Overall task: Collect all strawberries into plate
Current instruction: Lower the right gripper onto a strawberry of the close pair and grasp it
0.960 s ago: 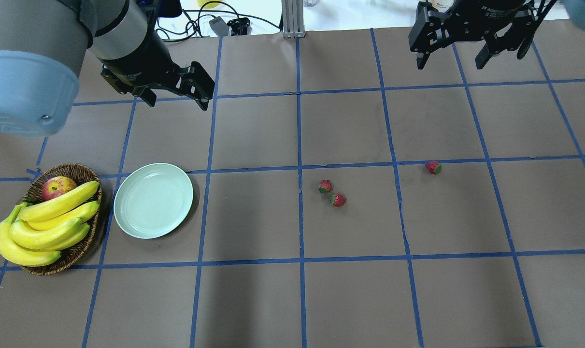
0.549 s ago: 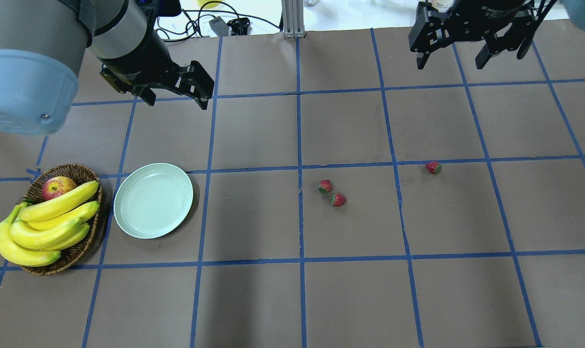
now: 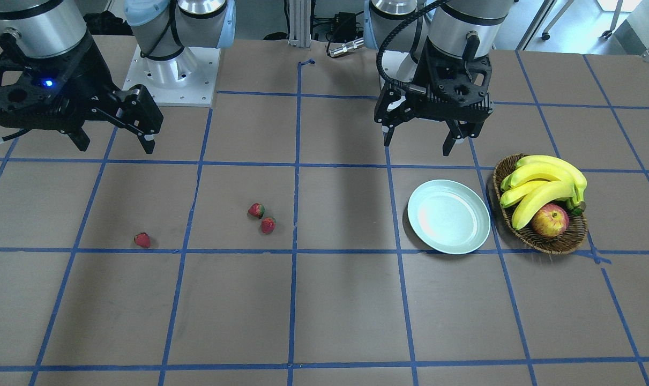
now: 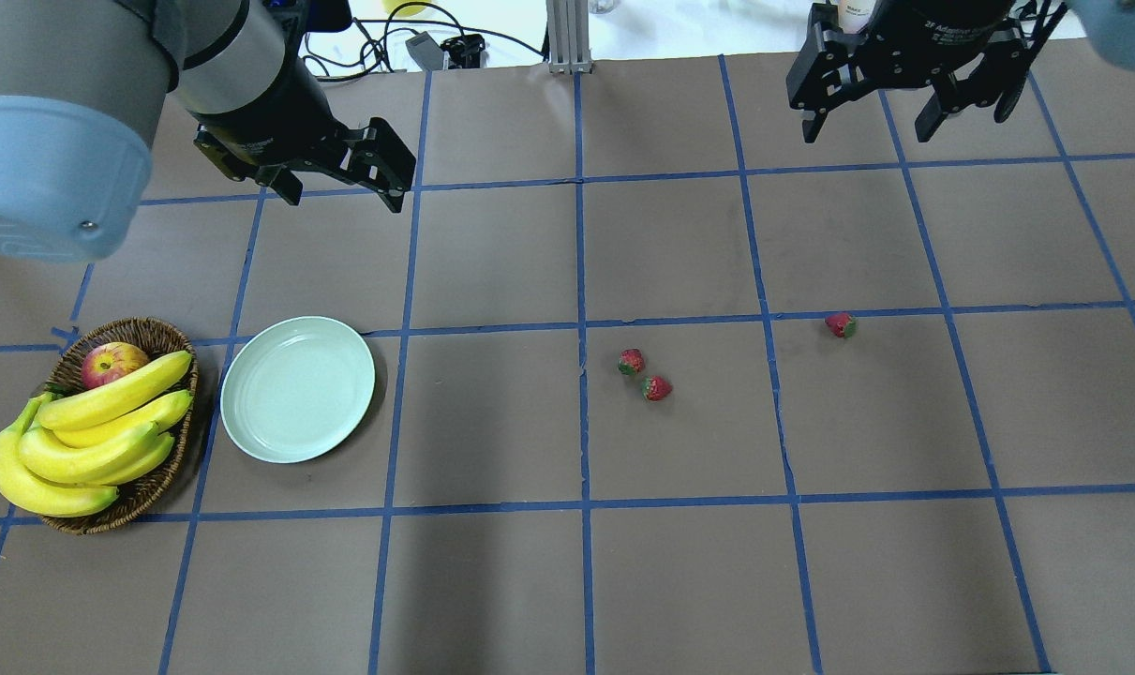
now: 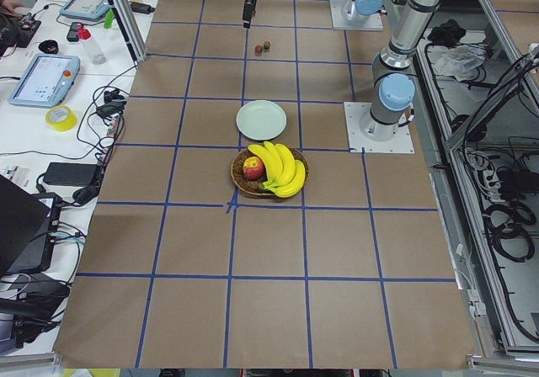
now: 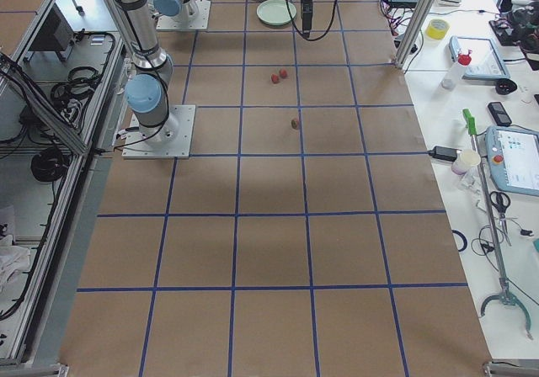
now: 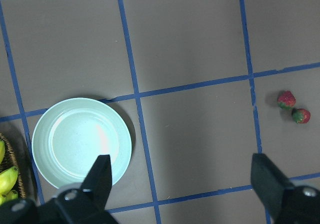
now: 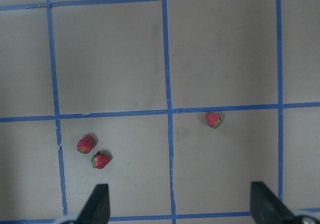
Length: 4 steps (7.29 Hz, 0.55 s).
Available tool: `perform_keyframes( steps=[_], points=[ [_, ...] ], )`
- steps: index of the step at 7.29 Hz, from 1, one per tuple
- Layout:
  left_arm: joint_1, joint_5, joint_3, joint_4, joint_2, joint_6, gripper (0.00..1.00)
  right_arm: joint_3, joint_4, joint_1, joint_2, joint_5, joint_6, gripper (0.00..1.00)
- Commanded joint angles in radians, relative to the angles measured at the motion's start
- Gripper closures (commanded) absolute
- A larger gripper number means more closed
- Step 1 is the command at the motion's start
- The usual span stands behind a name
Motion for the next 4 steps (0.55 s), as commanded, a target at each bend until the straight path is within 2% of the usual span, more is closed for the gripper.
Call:
perform_keyframes(
  steps=[1, 2, 3, 4],
  points=[
    [0.002, 0.000, 0.000, 0.000, -0.001, 0.000, 0.00, 0.024, -0.012, 0.082, 0.047, 0.000, 0.059, 0.00],
    [0.000, 0.000, 0.000, 0.000, -0.001, 0.001, 0.00, 0.056, -0.059, 0.156, 0.090, 0.000, 0.143, 0.00],
    [0.002, 0.002, 0.000, 0.000, -0.001, 0.001, 0.00, 0.126, -0.144, 0.214, 0.125, 0.002, 0.156, 0.00],
    [0.002, 0.002, 0.002, 0.000, -0.001, 0.001, 0.00, 0.233, -0.297, 0.259, 0.136, 0.030, 0.158, 0.00]
  ],
)
